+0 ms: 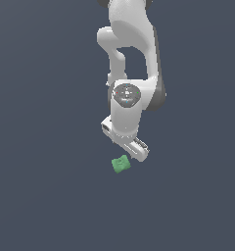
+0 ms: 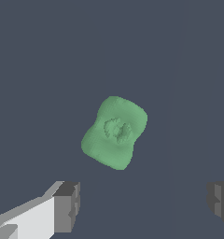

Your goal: Pick up the object and move it to a goal position.

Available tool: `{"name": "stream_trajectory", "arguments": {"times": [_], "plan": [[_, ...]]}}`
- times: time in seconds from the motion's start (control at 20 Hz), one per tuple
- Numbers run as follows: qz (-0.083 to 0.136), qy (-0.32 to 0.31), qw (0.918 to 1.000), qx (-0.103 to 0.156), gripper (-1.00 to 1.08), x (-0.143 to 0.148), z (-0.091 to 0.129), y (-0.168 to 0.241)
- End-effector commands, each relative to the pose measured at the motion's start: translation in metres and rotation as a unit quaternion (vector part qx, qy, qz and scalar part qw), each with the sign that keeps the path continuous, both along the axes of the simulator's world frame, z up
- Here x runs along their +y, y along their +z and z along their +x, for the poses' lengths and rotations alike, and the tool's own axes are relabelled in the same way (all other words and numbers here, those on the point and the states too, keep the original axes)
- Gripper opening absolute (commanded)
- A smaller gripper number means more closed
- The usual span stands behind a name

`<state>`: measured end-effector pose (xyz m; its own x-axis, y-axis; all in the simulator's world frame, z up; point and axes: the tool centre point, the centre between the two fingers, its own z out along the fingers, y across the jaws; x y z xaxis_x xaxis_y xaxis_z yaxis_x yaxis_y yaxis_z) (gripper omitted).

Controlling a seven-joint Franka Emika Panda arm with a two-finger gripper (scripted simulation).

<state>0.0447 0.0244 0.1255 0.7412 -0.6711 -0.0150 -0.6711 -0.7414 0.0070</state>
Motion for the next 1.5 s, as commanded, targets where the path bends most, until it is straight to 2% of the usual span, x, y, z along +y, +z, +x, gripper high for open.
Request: {"name": "stream_trajectory", "arguments": {"times": [0.0,0.4,0.7,1.05,1.45], "plan": [[-0.001,-0.037,0.9993,-0.001,1.0,-0.001,0.005,-0.004],[-0.002,-0.145,0.9894,-0.004,1.0,-0.005,0.02,-0.015],[-0.003,-0.2,0.9797,-0.006,1.0,-0.007,0.027,-0.021],[-0.004,-0.232,0.9727,-0.007,1.0,-0.007,0.031,-0.025],[-0.004,-0.233,0.9724,-0.007,1.0,-0.008,0.031,-0.032]]}}
